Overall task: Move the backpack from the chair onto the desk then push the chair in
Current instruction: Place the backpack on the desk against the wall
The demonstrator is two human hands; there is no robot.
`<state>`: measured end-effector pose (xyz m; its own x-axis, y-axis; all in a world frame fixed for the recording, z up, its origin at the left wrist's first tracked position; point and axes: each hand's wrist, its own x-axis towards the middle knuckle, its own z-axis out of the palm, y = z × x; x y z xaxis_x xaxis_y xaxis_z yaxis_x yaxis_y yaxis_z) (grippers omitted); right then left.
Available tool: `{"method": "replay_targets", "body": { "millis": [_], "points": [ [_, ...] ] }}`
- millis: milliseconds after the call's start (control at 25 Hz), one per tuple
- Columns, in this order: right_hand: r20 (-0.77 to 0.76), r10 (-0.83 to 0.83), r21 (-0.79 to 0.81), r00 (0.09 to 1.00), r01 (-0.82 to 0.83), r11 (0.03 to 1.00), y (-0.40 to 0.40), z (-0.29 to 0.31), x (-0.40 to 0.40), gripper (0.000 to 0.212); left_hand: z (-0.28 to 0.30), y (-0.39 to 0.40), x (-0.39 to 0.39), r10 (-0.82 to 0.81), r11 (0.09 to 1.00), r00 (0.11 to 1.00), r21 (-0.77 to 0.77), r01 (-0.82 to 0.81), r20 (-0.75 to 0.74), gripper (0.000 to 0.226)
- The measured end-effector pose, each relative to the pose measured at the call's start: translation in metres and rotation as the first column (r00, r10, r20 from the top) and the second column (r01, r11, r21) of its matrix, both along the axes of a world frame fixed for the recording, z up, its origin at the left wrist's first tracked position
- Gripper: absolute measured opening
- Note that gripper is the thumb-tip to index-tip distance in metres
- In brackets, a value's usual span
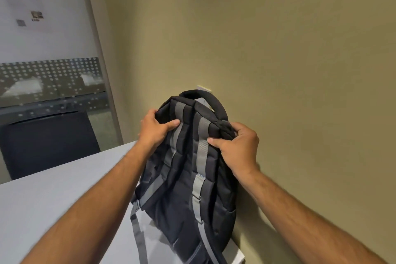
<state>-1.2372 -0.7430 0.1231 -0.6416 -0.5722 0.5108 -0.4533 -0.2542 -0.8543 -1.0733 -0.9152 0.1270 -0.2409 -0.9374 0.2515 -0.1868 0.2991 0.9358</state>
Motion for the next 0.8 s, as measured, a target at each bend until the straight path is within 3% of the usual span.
{"method": "replay_targets", "body": {
  "millis": [200, 400, 800],
  "points": [
    [-0.002, -0.079, 0.02, 0.997, 0.079, 0.997, -0.039, -0.03, 0.006, 0.035, -0.022, -0.052, -0.018, -0.079, 0.994, 0.997, 0.08, 0.078, 0.002, 0.051],
    [0.011, -0.091, 0.077, 0.996, 0.089, 0.993, -0.051, -0.063, 0.012, 0.037, -0.057, -0.073, -0.024, -0.132, 0.98, 0.991, 0.156, 0.125, 0.033, 0.054],
    [0.028, -0.169, 0.186, 0.985, 0.161, 0.969, -0.05, -0.09, -0.005, 0.05, -0.075, -0.063, -0.03, -0.182, 0.979, 0.976, 0.119, 0.168, 0.117, 0.065]
  ]
}}
